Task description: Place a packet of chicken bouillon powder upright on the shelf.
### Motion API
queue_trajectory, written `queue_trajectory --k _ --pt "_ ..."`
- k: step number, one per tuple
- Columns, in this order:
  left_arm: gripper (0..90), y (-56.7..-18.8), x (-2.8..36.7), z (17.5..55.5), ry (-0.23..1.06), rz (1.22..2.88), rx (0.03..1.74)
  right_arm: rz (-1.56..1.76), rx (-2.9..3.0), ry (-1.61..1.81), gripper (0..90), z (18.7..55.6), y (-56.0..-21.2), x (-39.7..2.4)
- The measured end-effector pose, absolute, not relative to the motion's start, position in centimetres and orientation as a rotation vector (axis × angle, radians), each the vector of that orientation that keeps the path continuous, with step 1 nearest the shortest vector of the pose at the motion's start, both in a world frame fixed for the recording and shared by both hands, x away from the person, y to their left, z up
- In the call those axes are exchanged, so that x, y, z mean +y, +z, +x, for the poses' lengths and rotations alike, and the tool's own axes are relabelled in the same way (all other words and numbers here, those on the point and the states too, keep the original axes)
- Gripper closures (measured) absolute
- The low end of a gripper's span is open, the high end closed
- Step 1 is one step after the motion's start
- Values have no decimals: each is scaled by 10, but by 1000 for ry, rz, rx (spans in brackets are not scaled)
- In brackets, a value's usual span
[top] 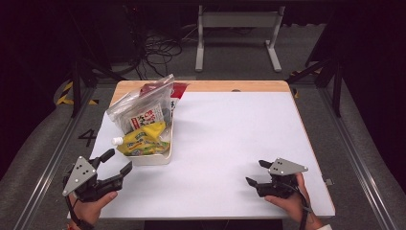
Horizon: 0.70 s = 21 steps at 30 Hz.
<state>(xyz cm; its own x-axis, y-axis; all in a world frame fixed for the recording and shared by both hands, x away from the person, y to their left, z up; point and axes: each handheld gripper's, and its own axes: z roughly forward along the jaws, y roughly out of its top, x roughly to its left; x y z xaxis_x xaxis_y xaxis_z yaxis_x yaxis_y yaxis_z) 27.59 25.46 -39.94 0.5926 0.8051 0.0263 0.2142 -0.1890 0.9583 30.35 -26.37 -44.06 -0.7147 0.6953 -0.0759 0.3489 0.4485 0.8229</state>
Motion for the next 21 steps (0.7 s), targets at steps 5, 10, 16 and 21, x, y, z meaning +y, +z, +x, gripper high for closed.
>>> queue_trajectory --k 5,10,16,21 --pt "285 -405 245 278 662 1770 814 872 2299 1170 237 304 -439 -263" --pt "270 -410 235 284 631 1799 800 875 2301 1172 236 305 -440 -263" --pt "240 -412 225 288 616 1813 794 875 2295 1169 236 305 -439 -265" --pt "230 -413 214 291 619 1831 774 878 2287 1168 235 305 -438 -266"
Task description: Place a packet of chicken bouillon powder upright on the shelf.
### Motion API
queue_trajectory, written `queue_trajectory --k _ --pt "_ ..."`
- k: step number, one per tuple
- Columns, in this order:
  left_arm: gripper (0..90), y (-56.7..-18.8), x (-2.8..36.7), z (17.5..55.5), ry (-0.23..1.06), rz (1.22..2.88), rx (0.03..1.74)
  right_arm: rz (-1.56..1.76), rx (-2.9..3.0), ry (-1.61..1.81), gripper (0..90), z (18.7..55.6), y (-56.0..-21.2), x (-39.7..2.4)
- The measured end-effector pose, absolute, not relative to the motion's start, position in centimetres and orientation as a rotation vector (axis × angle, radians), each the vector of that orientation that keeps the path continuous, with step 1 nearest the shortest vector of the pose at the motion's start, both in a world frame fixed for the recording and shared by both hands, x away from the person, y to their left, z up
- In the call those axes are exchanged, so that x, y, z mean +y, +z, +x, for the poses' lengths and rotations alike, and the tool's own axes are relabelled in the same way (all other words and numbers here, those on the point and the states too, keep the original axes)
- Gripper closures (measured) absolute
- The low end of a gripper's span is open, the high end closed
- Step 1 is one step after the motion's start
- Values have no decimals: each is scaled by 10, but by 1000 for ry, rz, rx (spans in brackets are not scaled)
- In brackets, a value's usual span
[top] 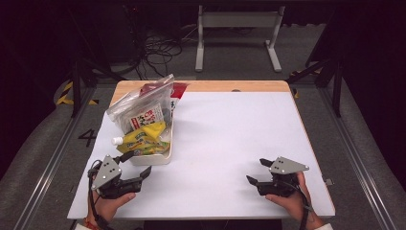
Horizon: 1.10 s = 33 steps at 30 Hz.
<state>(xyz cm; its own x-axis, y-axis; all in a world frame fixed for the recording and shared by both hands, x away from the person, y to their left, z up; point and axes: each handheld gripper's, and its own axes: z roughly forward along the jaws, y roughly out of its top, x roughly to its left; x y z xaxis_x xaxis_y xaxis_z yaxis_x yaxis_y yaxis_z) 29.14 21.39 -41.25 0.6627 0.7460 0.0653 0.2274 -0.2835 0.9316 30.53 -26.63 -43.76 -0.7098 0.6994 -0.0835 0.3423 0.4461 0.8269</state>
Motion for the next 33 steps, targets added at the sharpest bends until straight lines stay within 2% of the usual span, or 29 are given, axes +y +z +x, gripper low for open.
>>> queue_trajectory --k 33 --pt "184 -422 149 306 498 1977 589 827 2265 1105 221 292 -428 -277"
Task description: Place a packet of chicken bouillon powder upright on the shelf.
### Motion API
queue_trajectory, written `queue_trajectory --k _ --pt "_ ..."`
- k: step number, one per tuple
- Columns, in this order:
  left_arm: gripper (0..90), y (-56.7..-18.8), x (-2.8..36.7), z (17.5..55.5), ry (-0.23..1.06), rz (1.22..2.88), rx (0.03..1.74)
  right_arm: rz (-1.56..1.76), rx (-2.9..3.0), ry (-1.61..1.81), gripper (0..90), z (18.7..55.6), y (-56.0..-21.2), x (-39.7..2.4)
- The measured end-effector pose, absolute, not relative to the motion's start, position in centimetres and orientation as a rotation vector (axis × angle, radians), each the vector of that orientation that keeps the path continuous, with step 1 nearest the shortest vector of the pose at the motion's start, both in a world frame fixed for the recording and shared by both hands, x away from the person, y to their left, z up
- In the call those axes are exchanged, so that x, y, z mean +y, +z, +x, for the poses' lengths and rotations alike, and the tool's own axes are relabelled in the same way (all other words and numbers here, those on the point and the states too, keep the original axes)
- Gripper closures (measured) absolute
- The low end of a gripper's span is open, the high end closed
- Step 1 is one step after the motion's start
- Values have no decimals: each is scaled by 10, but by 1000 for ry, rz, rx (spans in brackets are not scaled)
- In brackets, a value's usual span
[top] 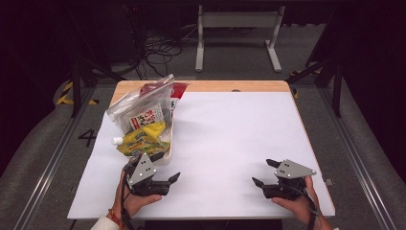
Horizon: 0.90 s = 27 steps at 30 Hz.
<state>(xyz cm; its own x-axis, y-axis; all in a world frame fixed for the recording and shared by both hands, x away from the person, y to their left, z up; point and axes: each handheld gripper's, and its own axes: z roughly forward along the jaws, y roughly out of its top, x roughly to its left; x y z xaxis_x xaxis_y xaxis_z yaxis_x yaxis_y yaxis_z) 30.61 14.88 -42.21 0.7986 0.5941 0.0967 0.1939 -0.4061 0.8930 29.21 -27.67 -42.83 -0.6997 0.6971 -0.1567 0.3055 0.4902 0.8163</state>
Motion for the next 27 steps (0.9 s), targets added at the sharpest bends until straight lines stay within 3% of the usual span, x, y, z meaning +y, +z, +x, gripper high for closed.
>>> queue_trajectory --k 27 --pt "123 -439 118 315 393 2071 508 872 2236 1048 196 277 -435 -295"
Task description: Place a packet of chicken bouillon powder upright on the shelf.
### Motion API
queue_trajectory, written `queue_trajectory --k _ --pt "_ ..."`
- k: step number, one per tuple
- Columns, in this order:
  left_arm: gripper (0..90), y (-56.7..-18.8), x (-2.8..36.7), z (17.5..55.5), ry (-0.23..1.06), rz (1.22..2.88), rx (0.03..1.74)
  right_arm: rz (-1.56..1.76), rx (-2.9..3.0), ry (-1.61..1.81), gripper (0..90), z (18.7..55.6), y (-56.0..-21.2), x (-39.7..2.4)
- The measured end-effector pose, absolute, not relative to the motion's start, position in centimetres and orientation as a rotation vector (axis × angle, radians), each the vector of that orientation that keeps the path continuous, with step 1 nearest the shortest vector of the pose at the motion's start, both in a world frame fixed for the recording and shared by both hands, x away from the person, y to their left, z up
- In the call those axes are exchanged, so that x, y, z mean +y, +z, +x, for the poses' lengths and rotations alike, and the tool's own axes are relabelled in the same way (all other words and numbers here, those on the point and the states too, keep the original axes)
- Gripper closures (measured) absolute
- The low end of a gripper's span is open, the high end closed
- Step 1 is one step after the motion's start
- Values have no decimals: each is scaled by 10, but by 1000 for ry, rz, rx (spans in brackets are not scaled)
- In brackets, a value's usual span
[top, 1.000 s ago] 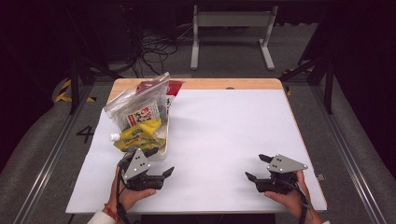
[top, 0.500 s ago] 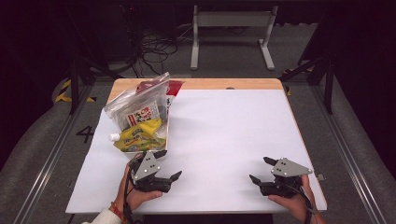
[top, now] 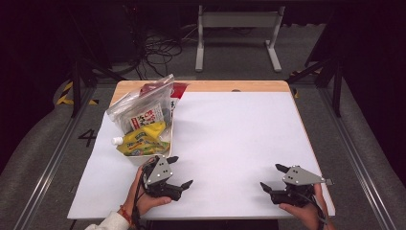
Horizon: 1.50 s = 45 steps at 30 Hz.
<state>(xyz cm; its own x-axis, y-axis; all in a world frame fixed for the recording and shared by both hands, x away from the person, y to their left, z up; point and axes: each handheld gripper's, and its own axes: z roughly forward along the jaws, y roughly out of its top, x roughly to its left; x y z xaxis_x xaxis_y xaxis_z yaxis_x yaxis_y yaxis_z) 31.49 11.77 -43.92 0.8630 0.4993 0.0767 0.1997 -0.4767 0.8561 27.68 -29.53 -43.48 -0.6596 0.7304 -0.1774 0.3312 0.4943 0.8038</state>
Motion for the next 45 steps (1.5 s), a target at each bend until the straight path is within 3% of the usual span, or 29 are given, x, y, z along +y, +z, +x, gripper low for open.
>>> queue_trajectory --k 18,45 --pt "70 -461 107 328 256 2140 567 906 2214 1016 121 270 -446 -307" --pt "75 -458 117 327 329 2155 560 919 2201 1005 127 272 -447 -306"
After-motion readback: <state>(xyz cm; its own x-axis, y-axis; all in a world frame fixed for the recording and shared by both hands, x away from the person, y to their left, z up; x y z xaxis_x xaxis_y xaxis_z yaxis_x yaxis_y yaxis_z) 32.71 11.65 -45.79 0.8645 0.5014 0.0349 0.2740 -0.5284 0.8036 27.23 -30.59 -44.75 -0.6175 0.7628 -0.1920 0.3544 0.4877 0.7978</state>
